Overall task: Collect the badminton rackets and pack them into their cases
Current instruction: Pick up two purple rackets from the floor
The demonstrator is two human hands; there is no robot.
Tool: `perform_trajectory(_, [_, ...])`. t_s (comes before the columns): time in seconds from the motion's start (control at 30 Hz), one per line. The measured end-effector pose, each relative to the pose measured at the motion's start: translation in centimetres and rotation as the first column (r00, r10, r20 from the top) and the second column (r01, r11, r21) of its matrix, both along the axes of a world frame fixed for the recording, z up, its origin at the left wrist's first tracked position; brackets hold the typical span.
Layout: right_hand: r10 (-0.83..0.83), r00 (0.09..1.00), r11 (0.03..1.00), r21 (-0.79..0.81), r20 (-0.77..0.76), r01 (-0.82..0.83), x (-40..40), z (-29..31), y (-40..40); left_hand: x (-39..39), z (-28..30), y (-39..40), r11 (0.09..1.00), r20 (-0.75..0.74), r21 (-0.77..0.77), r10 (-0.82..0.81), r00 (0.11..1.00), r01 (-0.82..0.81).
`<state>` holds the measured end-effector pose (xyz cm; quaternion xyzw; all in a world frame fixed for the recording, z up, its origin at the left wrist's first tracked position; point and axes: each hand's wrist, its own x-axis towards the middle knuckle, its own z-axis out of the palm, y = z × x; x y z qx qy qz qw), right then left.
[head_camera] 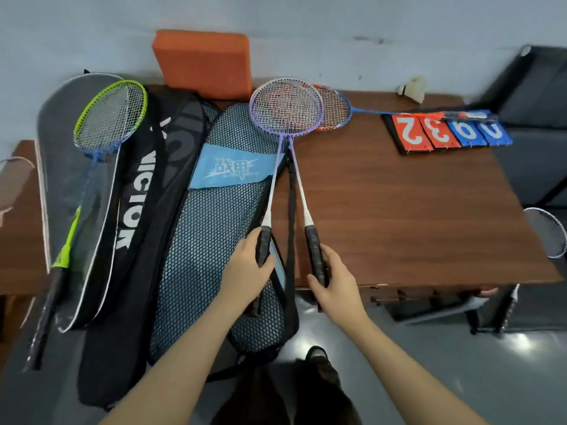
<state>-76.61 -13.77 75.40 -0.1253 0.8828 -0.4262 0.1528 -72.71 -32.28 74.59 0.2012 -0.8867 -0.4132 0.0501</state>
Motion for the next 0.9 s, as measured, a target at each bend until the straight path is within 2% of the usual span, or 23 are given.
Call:
perform_trajectory(0.13, [-0.04, 0.999, 0.999, 0.039, 0.033, 0.038, 1.6, -1.0, -1.7, 1.0, -1.2, -1.1, 0.987, 0.073, -0.128, -0.093, 0.993, 0.102])
perform_trajectory(0.27, [-0.03, 1.0, 0.986, 0.166, 0.008, 0.028, 2.0, -1.5, -3.2, 2.2, -2.0, -1.5, 0.911, 0.152, -0.33, -0.207, 0.966, 0.247])
perform_trajectory(0.33, [-0.006, 1.0, 0.96, 0.281, -0.011, 0.008, 1.7, -1.6, -3.3, 2.3, -2.0, -1.7, 0.9, 0.156, -0.343, -0.228, 0.961, 0.269])
perform_trajectory(0.43, [-0.017, 0.999, 0.937, 0.347, -0.042, 0.031, 1.1, -1.0, -3.3, 2.3, -1.2, -2.0, 0.892, 0.124, -0.359, -0.245, 0.961, 0.274])
perform_trajectory(0.6, [0.089, 0.98, 0.963, 0.267, -0.176, -0.039, 0.5, 0.6, -5.5, 3.4, 0.9, -4.2, 0.888, 0.072, -0.432, -0.141, 0.987, 0.158])
perform_trajectory(0.77, [0.25, 0.943, 0.966, 0.119, -0.22, -0.229, -0.2, 2.5, -11.4, 6.1, 3.2, -9.3, 0.887, 0.037, -0.457, 0.086, 0.996, -0.06])
perform_trajectory(0.9, [0.377, 0.901, 0.926, 0.065, -0.216, -0.372, 0.6, 3.4, -17.5, 9.2, 4.1, -14.7, 0.861, 0.016, -0.44, 0.291, 0.957, -0.254])
